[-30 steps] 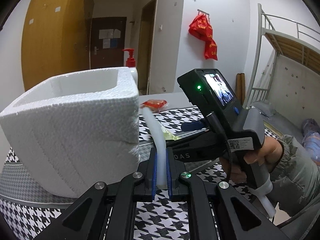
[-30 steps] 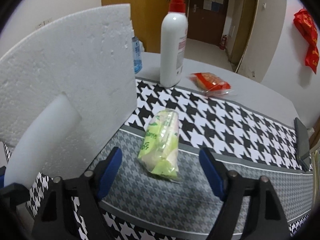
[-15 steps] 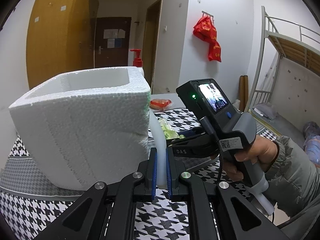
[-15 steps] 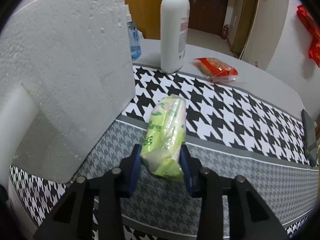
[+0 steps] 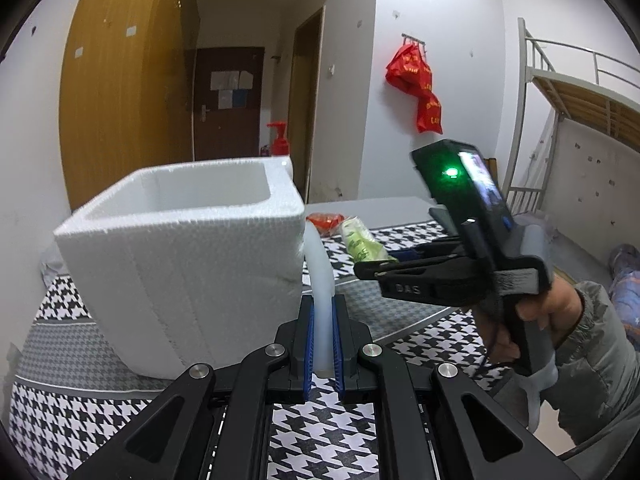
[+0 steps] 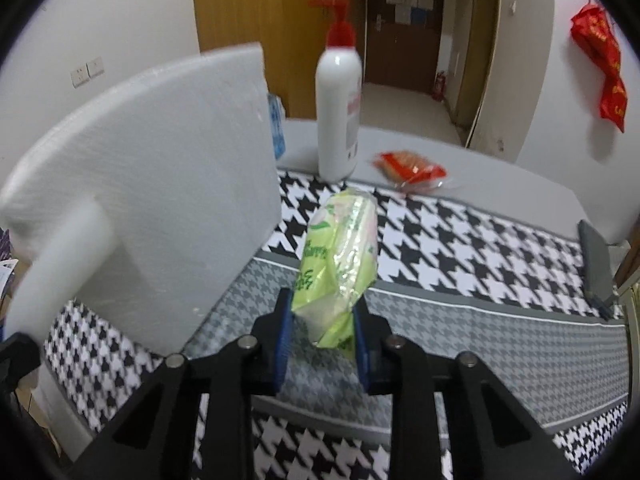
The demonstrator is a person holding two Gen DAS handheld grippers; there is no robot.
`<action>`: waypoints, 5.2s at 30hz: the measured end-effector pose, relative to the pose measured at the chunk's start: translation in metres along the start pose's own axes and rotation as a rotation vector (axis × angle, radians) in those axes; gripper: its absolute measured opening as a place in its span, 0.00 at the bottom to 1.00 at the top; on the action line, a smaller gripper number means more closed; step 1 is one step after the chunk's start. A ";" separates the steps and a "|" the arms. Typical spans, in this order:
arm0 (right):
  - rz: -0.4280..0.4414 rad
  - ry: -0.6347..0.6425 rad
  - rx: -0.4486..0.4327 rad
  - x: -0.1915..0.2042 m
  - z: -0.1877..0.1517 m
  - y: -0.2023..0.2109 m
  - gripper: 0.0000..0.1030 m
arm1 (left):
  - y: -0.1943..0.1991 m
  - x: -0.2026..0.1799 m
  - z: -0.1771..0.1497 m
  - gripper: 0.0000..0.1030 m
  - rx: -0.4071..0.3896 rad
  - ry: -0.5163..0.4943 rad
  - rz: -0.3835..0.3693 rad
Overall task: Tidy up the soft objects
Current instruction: 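Lift the packet with the right gripper while the left gripper carries the tube to the box, then open the right gripper to drop the green packet into the box, then lower the white foam tube into the box and open the left gripper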
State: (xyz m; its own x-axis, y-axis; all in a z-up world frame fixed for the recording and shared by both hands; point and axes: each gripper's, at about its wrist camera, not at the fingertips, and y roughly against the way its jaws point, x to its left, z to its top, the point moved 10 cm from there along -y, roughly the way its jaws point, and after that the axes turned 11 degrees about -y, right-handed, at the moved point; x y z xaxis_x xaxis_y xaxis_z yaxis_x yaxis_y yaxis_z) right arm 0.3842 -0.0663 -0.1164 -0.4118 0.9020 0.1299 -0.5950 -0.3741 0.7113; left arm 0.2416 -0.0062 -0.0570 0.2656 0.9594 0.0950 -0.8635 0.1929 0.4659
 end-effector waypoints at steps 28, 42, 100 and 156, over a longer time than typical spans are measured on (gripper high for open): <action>-0.010 -0.086 -0.336 0.021 -0.020 0.152 0.31 | 0.061 0.005 0.028 0.08 -0.139 -0.120 0.035; 0.016 -0.074 -0.424 0.035 -0.015 0.177 0.31 | 0.077 0.023 0.041 0.08 -0.192 -0.124 0.107; 0.186 0.083 -0.331 0.131 0.068 0.106 0.31 | 0.065 0.124 0.052 0.08 -0.162 -0.004 0.279; 0.159 -0.021 -0.333 0.064 0.070 0.099 0.92 | -0.015 0.107 0.069 0.09 -0.062 -0.020 0.165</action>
State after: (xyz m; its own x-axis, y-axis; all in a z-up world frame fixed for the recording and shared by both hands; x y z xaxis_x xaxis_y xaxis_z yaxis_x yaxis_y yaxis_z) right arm 0.3470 -0.0302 0.0102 -0.5055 0.8295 0.2374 -0.7178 -0.5570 0.4177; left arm 0.3126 0.0789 0.0066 0.1259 0.9750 0.1833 -0.9207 0.0461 0.3874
